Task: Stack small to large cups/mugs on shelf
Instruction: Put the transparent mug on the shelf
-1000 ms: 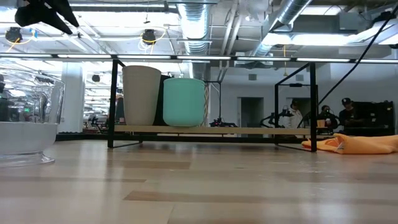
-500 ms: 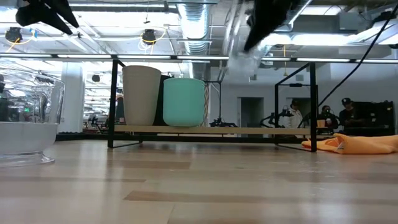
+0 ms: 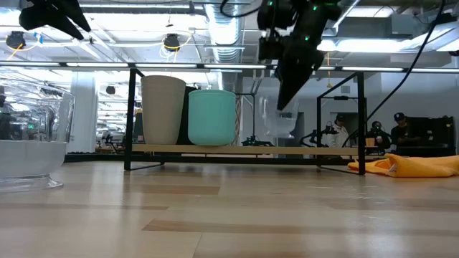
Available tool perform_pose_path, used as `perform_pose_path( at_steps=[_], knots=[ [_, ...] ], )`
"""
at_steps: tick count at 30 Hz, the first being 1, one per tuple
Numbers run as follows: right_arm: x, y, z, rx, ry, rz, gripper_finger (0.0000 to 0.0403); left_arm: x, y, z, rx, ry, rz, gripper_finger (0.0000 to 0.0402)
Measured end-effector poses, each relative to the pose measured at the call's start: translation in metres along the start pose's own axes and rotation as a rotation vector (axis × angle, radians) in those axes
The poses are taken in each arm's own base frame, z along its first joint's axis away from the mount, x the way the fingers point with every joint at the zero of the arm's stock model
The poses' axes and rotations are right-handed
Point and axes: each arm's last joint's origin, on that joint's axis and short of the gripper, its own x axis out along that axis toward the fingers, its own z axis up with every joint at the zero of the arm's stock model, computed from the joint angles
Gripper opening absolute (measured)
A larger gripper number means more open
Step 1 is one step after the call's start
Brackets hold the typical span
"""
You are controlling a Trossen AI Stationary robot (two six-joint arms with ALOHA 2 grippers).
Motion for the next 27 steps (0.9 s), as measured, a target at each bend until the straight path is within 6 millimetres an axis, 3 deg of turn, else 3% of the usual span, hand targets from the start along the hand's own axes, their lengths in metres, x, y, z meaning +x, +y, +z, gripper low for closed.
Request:
perform_pose_path(
  at_steps=[9, 27],
  knots=[
    [0.020, -0.023, -0.001, 0.000, 0.019, 0.032, 0.0010, 0.000, 0.000, 0.000, 0.000, 0.001, 0.000, 0.0135],
    [0.019, -0.036, 0.003, -0.003, -0.057, 0.040, 0.0013, 0.000, 0.000, 0.000, 0.023, 0.000, 0.001, 0.0135]
  ],
)
